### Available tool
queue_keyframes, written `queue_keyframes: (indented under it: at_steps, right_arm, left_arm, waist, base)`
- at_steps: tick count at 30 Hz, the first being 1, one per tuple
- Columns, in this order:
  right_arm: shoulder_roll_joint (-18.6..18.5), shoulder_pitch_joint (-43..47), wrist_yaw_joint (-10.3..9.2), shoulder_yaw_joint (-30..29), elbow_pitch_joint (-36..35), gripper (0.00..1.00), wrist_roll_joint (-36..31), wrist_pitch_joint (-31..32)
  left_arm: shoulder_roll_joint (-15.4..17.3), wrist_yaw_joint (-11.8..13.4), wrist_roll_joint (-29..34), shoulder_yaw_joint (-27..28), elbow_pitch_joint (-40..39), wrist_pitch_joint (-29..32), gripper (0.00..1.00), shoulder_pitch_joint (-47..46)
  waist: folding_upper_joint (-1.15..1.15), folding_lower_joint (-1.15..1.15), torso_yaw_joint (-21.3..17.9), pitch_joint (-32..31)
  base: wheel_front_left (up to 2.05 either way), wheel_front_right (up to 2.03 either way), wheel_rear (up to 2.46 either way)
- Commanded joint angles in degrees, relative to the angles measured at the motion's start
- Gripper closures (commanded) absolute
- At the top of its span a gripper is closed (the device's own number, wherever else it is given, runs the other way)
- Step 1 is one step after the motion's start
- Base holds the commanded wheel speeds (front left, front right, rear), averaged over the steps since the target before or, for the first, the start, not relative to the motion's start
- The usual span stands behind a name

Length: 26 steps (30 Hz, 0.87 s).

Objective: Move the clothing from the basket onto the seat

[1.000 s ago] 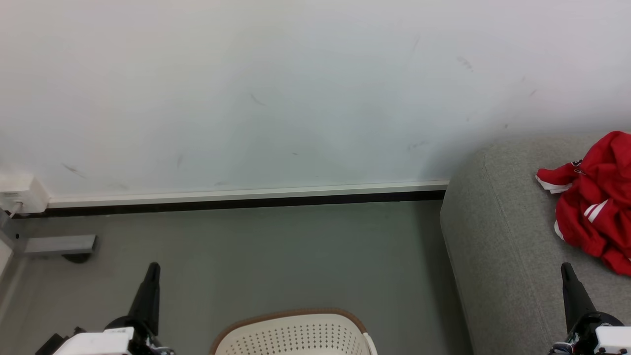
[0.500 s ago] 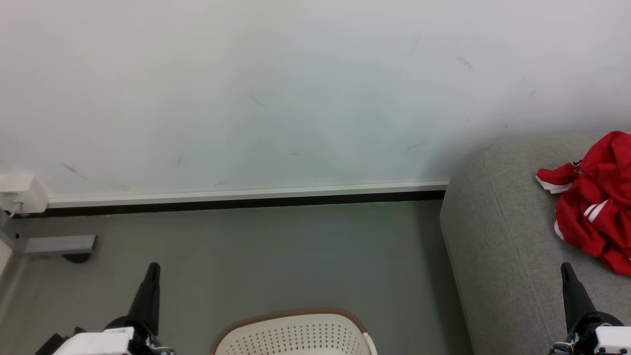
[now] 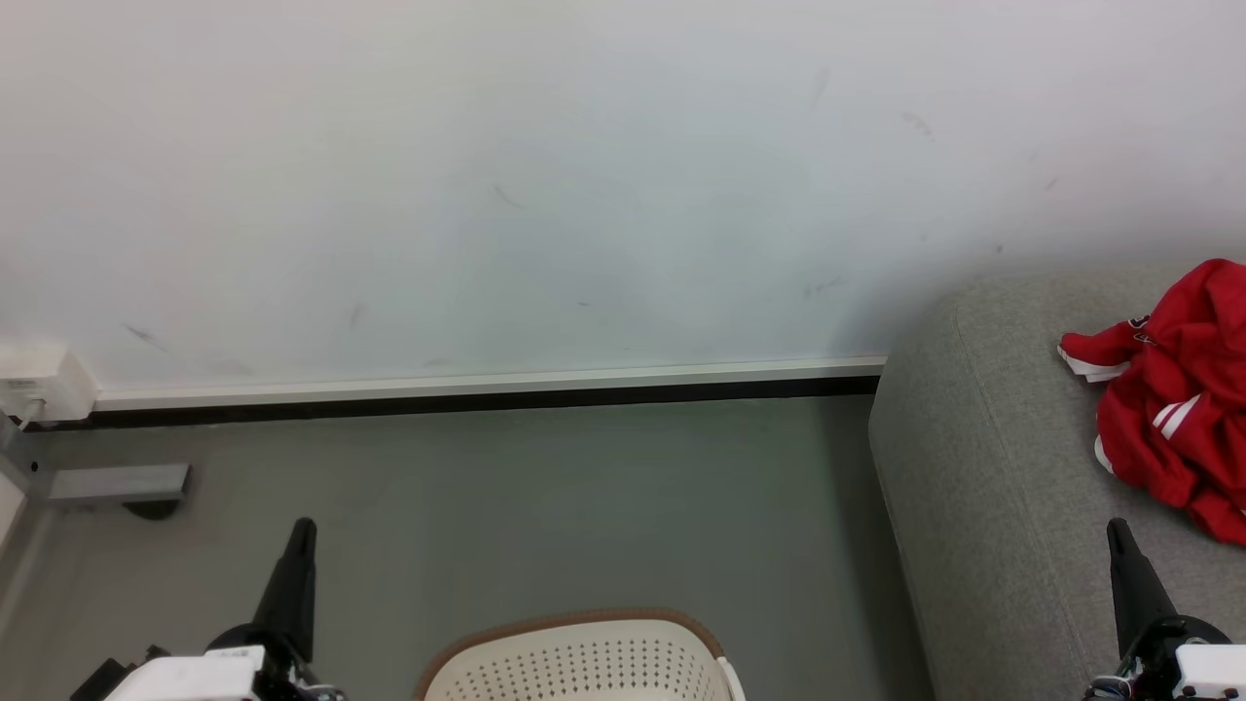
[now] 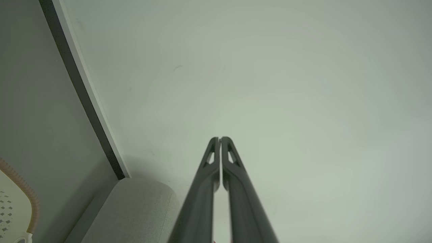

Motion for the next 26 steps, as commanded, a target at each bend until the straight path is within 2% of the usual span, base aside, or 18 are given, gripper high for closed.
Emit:
queue_keyframes:
  at_steps: [1, 26]
  right_arm:
    - [0.11, -0.68, -0.12, -0.29, -0.25, 1.0, -0.29, -0.05]
    - [0.17, -0.69, -0.12, -0.37, -0.24, 1.0, -0.43, 0.08]
  left_arm:
    - [0.36, -0.39, -0.82, 0.05, -0.22, 0.21, 1.0, -0.43]
    - [0.36, -0.39, -0.82, 0.03, -0.22, 0.2, 1.0, -0.42]
  waist:
    - [0.0, 0.0, 0.0, 0.0]
    - [0.0, 0.0, 0.0, 0.0]
  base:
    - [0.0, 0.0, 0.0]
    - [0.0, 0.0, 0.0]
